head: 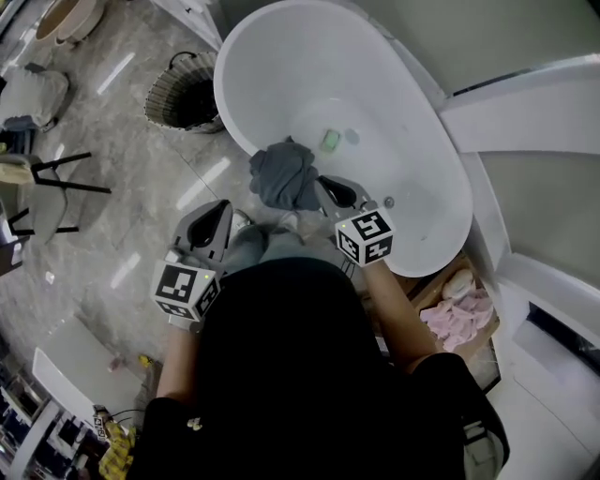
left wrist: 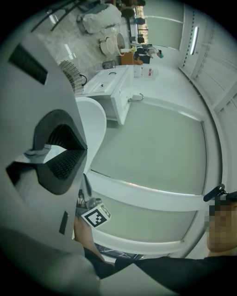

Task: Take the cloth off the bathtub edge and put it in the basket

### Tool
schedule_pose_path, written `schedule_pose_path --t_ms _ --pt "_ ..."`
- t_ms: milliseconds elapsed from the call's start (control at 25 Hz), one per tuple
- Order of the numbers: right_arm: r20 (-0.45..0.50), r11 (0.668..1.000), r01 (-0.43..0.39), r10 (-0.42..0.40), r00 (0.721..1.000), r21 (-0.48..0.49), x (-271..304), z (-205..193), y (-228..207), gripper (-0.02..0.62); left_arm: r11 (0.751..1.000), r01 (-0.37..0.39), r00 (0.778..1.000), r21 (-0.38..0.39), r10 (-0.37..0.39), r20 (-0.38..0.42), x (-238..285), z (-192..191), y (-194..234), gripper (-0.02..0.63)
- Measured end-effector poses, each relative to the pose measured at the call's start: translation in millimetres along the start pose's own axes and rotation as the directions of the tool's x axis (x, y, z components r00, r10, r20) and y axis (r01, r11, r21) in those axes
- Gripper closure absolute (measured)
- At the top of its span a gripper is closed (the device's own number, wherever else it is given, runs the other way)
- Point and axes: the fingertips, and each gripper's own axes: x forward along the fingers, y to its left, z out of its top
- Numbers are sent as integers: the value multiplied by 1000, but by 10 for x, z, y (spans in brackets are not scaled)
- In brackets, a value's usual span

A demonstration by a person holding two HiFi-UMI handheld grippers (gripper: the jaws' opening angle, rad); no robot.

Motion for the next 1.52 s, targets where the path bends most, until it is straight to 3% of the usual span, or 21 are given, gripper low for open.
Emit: schedule_pose_path --t_ms 280,560,1200,1520 --pt "-123 999 -11 5 992 -49 486 -299 68 523 997 -58 998 -41 57 -20 -234 -165 327 594" --pt "-263 995 -27 1 965 -93 1083 -746 127 457 992 -109 993 -71 104 -63 -516 -453 671 594" --pt "-518 991 -12 -61 853 -136 2156 -1873 -69 274 968 -184 975 -167 158 -157 -896 -1116 1234 594" --pt "-583 985 36 -130 802 -171 2460 -2329 -276 189 960 -205 967 -192 168 -191 -1026 -1352 1329 594"
